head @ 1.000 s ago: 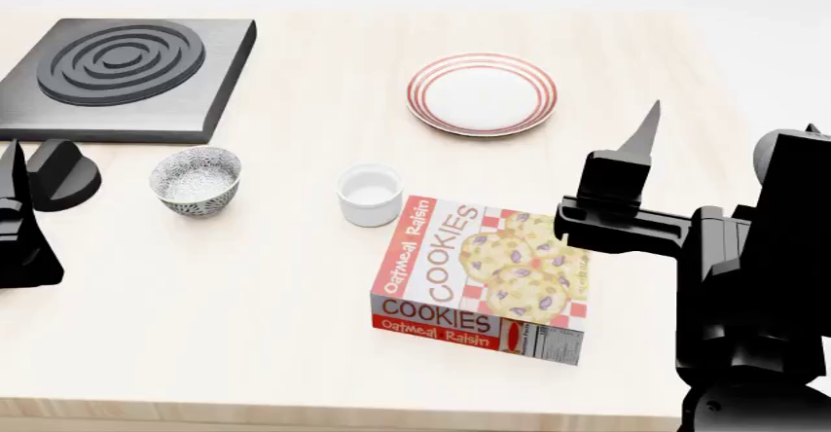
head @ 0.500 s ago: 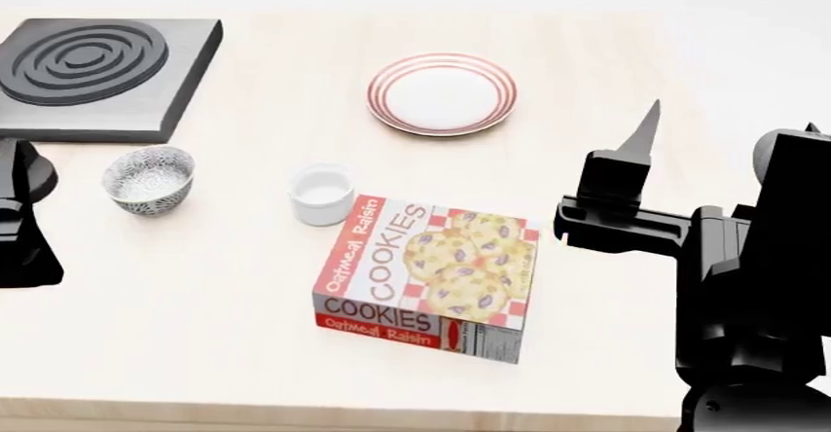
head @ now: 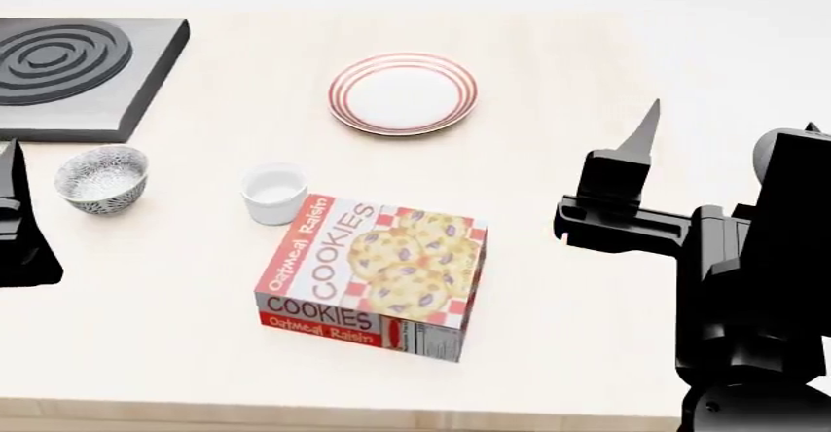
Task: Pick the akita bowl next to the ramekin and place it on the plate.
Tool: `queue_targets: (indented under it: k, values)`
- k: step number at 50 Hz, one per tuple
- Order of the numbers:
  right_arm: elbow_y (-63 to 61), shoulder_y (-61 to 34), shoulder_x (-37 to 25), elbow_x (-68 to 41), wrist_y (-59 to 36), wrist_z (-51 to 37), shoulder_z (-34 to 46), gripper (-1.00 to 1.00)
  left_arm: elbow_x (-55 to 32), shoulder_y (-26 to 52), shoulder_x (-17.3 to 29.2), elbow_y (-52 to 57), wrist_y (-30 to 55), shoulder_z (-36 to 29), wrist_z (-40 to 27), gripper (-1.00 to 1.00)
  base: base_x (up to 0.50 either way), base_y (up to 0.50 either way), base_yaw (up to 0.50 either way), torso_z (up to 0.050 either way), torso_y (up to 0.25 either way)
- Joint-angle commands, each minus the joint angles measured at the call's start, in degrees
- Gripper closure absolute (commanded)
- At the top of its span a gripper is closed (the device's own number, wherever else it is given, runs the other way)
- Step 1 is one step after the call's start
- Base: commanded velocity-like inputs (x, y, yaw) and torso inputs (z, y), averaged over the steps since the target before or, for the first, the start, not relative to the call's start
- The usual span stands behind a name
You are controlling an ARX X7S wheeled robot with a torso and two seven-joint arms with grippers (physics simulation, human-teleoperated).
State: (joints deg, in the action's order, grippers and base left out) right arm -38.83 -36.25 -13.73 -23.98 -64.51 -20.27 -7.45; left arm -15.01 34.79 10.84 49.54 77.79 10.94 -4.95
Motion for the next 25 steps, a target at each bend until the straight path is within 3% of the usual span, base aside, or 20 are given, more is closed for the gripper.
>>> queue_targets:
  k: [1,25]
  values:
    - [0.3,-0.2,0.9,0.7,0.1,0.9,-1.2,-1.00,-0.3,-0.4,-0.9,1.5,0.3,1.8,1.2,-1.00,0.00,-0.17,0.00,0.000,0.000]
    - [0.5,0.0,0.6,0.0,0.7,0.4,-1.0,-1.00,-1.1,-0.6,-0.6,1.2,-0.2,1.7,0.5,-1.00,0.00,-0.13,0.00,0.000,0.000]
